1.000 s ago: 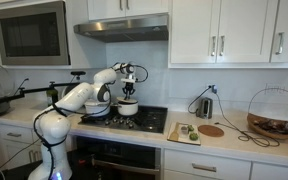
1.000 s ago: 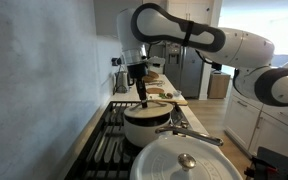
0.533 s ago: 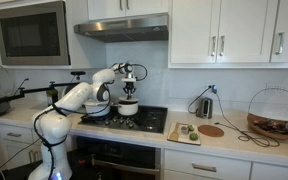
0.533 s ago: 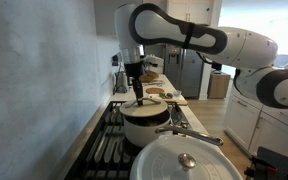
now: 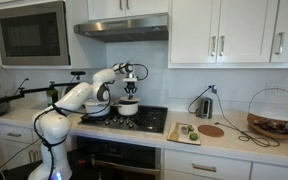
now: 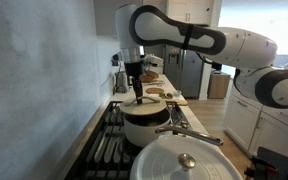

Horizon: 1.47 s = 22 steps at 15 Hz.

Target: Put the lid on the right white pot

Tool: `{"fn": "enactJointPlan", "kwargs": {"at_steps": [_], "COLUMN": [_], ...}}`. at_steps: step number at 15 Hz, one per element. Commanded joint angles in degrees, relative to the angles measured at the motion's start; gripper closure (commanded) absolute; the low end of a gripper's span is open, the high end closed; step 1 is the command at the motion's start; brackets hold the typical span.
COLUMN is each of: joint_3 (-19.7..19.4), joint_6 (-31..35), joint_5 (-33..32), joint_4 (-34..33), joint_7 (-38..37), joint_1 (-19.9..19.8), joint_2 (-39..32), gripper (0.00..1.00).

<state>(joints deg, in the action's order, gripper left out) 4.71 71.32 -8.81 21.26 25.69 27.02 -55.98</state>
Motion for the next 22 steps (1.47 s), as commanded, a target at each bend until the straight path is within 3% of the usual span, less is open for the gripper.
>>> {"fn": "enactJointPlan", "kwargs": {"at_steps": [1,9,22], "joint_3": [-0.8,-1.2,-0.3], "joint_6": [-0.7,-3.8,-6.3], "joint_5": [-0.5,-0.9,-0.3], "joint_4": [0.7,-0.6,1.1], "joint_7": [1.7,3.1,5.6], "joint_1": [0.2,0.0,0.6], "joint_2": [1.6,-1.8,-0.8], "gripper": [0.94,0.94,0.94]}}
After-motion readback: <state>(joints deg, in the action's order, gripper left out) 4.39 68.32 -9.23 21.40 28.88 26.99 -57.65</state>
